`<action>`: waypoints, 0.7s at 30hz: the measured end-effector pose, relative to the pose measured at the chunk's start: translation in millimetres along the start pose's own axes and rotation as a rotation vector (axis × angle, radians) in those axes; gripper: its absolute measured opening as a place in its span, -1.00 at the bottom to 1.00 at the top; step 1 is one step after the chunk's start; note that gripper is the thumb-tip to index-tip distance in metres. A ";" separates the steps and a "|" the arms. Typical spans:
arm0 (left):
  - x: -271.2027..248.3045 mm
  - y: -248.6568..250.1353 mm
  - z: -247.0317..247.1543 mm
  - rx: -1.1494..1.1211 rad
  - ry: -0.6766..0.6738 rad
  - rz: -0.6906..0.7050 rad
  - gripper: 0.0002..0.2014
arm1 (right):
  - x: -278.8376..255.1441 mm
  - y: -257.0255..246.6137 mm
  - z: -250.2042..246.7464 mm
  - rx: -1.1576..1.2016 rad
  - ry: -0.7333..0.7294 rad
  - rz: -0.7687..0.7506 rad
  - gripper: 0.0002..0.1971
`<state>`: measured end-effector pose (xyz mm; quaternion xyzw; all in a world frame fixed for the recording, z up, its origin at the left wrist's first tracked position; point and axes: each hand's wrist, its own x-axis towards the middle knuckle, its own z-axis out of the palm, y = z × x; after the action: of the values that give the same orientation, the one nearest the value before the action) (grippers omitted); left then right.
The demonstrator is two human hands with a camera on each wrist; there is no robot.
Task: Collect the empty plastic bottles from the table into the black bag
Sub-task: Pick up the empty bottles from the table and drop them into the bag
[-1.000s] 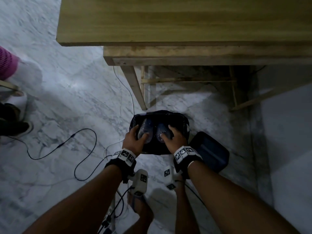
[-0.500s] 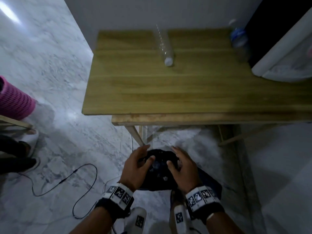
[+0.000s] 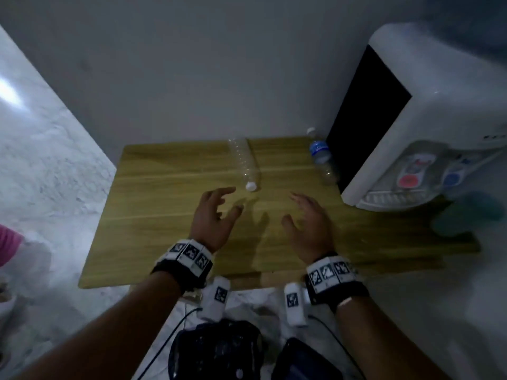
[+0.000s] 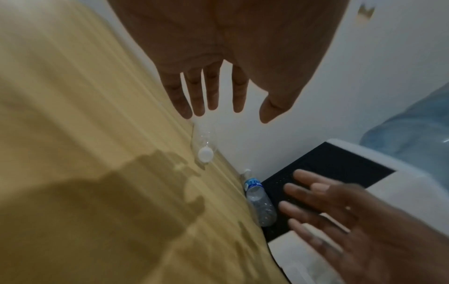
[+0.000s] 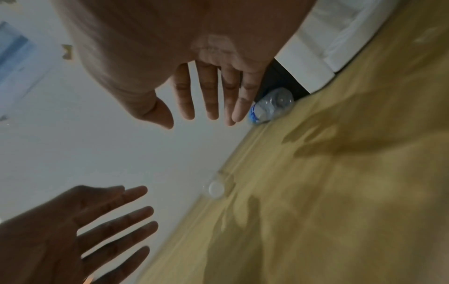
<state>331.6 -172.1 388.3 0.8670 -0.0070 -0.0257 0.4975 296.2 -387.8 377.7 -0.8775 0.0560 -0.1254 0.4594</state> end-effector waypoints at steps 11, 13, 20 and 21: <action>139.7 5.8 111.3 0.387 -0.006 -0.102 -0.27 | 169.2 84.1 -5.5 -0.419 -0.024 0.184 -0.28; 148.6 1.9 122.8 0.407 -0.011 -0.132 -0.26 | 175.9 94.0 -0.8 -0.458 -0.021 0.187 -0.27; 163.6 -12.7 121.5 0.285 0.014 -0.095 -0.38 | 174.3 119.9 19.8 -0.431 -0.067 0.140 -0.22; 160.2 -12.0 118.7 0.272 0.017 -0.095 -0.40 | 172.3 121.6 20.6 -0.423 -0.054 0.124 -0.23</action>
<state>485.3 -274.4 312.2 0.9260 0.0349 -0.0407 0.3736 469.5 -477.8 295.8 -0.9522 0.1228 -0.0589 0.2734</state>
